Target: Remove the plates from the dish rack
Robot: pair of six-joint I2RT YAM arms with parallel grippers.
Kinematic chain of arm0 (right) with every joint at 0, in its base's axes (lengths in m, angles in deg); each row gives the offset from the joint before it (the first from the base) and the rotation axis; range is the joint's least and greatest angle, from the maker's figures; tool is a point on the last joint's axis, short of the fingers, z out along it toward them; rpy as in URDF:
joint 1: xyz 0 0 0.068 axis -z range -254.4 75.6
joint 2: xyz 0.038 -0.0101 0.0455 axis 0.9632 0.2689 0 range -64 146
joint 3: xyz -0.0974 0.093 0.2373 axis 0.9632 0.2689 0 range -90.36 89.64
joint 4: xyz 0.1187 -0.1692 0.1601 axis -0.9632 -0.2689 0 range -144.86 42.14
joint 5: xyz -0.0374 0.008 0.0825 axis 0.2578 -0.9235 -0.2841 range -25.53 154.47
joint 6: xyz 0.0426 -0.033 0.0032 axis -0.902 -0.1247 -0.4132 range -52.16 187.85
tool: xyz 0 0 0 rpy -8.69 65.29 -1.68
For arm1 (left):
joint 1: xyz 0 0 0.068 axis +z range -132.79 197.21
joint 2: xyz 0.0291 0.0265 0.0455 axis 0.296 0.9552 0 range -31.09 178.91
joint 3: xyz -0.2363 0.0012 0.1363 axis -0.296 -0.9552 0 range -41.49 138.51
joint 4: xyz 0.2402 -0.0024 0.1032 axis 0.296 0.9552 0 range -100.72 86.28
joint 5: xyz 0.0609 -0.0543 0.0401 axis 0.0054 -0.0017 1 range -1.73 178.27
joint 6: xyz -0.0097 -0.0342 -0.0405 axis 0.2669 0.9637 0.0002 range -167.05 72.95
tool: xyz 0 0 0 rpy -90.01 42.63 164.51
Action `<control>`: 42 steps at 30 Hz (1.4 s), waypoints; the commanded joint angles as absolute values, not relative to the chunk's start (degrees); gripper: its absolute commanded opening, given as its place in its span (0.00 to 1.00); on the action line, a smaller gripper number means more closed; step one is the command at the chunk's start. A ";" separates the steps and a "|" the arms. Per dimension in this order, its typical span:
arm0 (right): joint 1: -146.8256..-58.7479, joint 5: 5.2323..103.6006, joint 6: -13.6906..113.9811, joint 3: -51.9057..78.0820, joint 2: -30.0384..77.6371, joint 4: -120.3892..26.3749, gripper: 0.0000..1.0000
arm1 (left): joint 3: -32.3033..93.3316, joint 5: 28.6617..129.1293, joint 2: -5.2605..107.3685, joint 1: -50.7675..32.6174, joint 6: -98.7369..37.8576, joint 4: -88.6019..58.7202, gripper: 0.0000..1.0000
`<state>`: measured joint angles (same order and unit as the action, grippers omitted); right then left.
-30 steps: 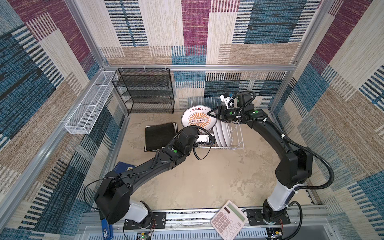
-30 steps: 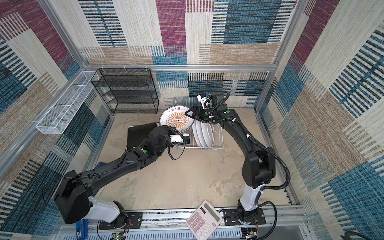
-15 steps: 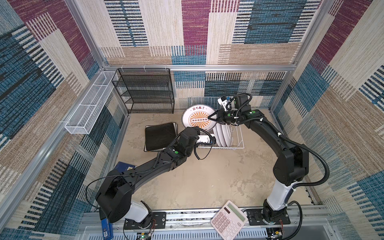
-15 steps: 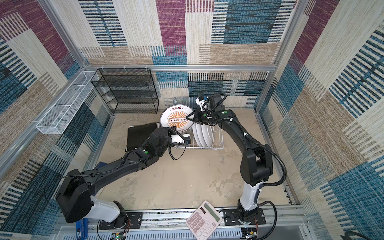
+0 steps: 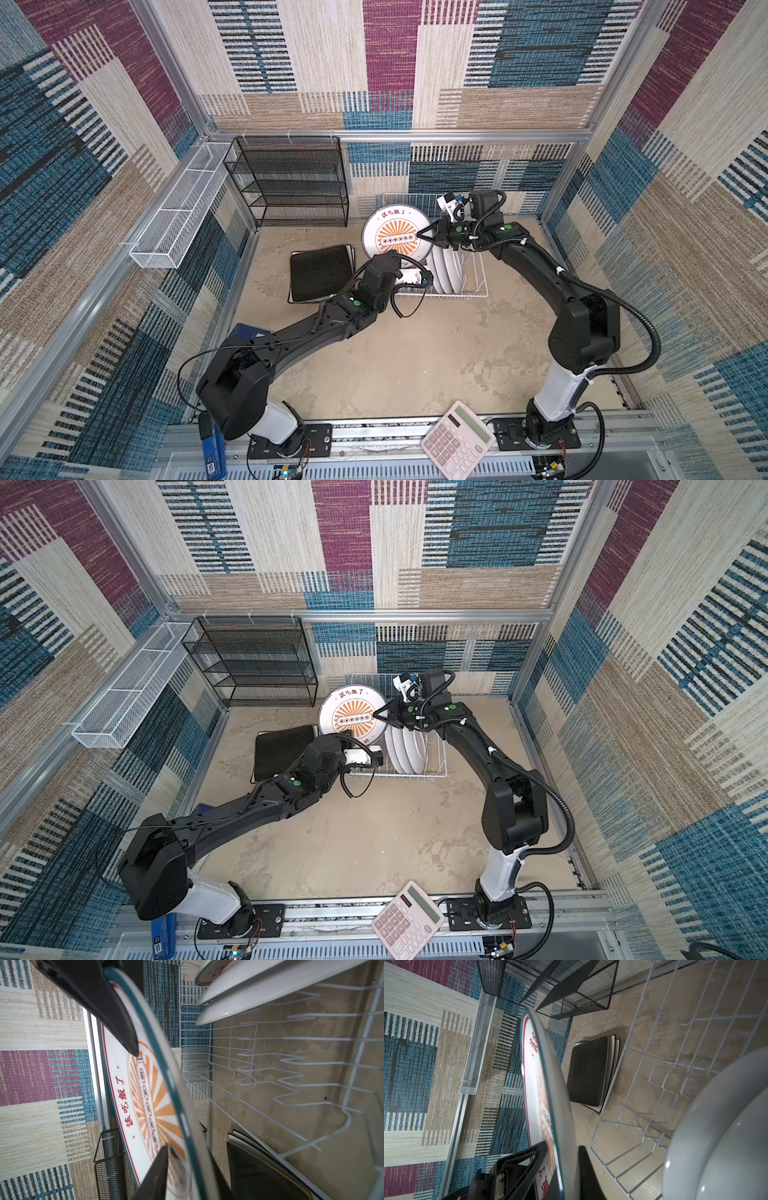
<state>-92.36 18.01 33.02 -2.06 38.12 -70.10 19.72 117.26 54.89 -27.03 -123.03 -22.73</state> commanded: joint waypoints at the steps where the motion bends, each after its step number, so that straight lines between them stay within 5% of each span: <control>1: -91.70 15.87 31.88 0.56 36.23 -62.36 0.00 | 21.11 119.66 54.79 -26.97 -119.12 -25.21 0.57; 5: -89.79 17.55 26.86 4.27 33.87 -55.12 0.00 | 22.36 117.59 53.46 -27.58 -111.84 -20.83 0.81; 12: -87.59 24.60 21.60 9.22 29.44 -44.33 0.00 | 25.10 107.39 48.54 -27.74 -92.10 -13.42 0.90; 19: -87.41 26.25 22.49 9.05 28.91 -43.20 0.00 | 31.96 94.73 46.09 -23.46 -70.26 -7.66 0.90; 34: -87.41 21.40 25.04 8.93 29.58 -44.78 0.00 | 35.33 62.23 52.27 -0.37 -14.18 -17.88 0.90; 42: -87.41 16.61 27.42 6.77 31.61 -48.16 0.00 | 39.83 51.24 61.51 2.01 -4.74 -17.69 0.84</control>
<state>-87.31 19.96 26.04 7.95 31.31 -48.90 37.78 57.50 59.96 2.14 -10.29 -16.70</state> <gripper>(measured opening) 0.109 0.848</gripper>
